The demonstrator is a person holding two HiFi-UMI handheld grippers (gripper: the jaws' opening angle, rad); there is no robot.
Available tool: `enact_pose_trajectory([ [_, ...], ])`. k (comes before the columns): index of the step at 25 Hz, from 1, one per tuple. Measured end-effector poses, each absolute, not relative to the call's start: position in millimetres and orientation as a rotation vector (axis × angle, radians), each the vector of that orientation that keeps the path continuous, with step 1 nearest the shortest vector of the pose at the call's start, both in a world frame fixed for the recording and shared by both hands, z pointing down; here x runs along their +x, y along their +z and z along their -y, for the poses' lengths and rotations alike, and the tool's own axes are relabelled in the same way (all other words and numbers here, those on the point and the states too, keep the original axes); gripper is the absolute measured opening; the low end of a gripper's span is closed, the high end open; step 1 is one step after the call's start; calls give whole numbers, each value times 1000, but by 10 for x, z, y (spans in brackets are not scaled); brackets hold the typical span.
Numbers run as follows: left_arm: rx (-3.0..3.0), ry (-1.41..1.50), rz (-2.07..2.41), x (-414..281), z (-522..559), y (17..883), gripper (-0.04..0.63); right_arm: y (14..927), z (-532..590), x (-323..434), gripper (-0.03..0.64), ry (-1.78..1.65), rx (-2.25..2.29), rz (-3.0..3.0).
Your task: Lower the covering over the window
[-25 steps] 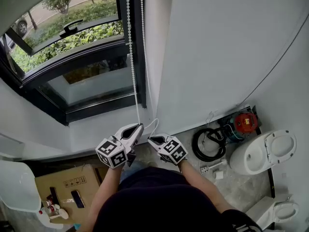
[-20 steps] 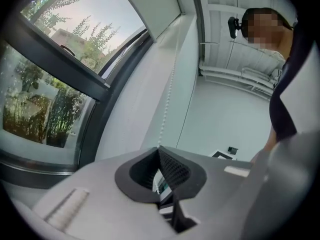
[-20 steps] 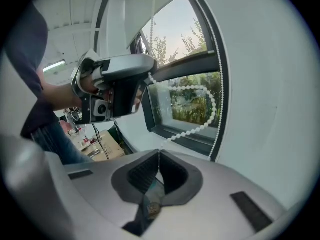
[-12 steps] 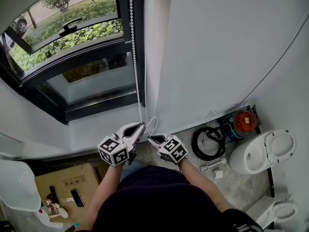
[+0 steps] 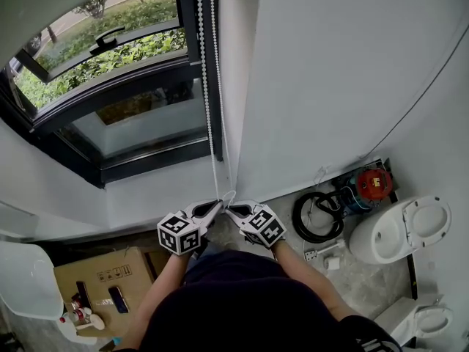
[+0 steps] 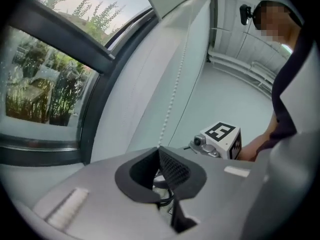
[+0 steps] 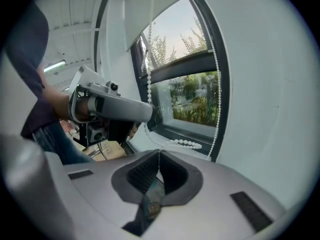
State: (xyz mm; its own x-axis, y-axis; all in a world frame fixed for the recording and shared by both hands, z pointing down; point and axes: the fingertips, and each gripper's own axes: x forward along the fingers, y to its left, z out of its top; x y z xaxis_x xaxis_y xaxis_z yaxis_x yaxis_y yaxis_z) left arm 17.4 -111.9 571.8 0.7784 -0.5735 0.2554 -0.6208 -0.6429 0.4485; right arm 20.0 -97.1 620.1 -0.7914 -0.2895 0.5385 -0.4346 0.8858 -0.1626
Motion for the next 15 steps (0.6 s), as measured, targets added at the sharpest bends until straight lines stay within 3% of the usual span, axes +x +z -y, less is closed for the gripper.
enact_pose_trajectory([
  [15, 2295, 390, 750, 272, 877, 6492, 11, 6245, 1006, 334, 14, 418, 592, 2520],
])
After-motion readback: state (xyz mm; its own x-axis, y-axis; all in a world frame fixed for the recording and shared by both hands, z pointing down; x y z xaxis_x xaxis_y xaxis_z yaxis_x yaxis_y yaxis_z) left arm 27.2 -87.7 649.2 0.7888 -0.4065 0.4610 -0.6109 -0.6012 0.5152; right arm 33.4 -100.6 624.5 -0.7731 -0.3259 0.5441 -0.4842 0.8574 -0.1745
